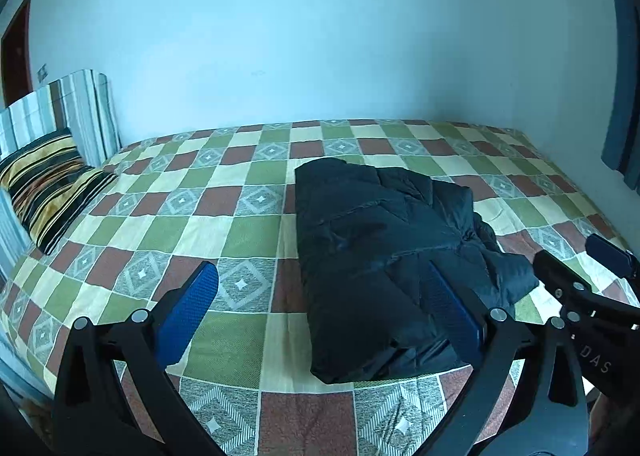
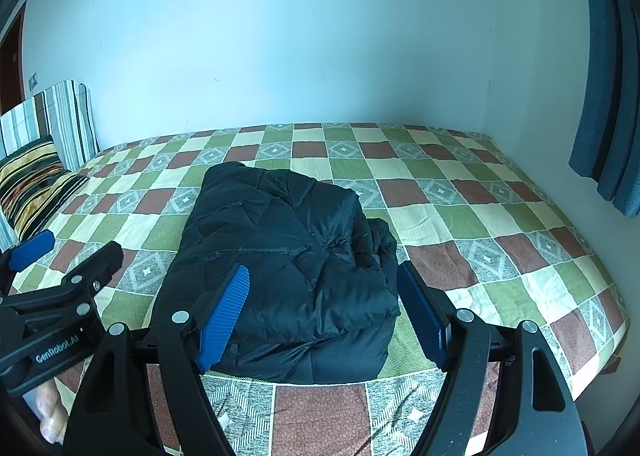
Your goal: Fold large clothes
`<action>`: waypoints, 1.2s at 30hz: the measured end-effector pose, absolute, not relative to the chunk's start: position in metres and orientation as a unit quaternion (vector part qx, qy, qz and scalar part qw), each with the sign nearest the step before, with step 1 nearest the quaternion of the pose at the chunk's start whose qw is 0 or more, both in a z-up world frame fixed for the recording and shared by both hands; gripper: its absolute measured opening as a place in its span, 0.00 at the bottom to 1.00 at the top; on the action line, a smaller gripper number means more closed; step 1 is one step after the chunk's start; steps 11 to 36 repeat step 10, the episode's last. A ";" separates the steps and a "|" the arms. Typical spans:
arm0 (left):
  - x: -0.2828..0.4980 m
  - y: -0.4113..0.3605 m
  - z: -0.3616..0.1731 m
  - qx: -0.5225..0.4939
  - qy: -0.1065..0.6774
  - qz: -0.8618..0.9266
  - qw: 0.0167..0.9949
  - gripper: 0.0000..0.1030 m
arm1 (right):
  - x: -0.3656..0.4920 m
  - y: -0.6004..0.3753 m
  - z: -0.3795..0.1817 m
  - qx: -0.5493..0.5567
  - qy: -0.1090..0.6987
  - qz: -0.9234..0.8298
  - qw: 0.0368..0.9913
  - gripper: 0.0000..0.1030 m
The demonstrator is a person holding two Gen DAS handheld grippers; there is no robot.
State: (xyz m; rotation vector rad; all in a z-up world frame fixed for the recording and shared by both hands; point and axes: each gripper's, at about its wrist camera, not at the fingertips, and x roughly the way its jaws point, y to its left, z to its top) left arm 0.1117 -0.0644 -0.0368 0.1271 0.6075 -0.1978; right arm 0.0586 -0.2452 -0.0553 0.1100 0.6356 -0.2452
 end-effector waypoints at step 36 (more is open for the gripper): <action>0.149 -0.036 -0.059 0.076 0.309 -0.051 0.947 0.98 | 0.066 -0.282 -0.068 0.064 0.310 -0.152 0.937 0.81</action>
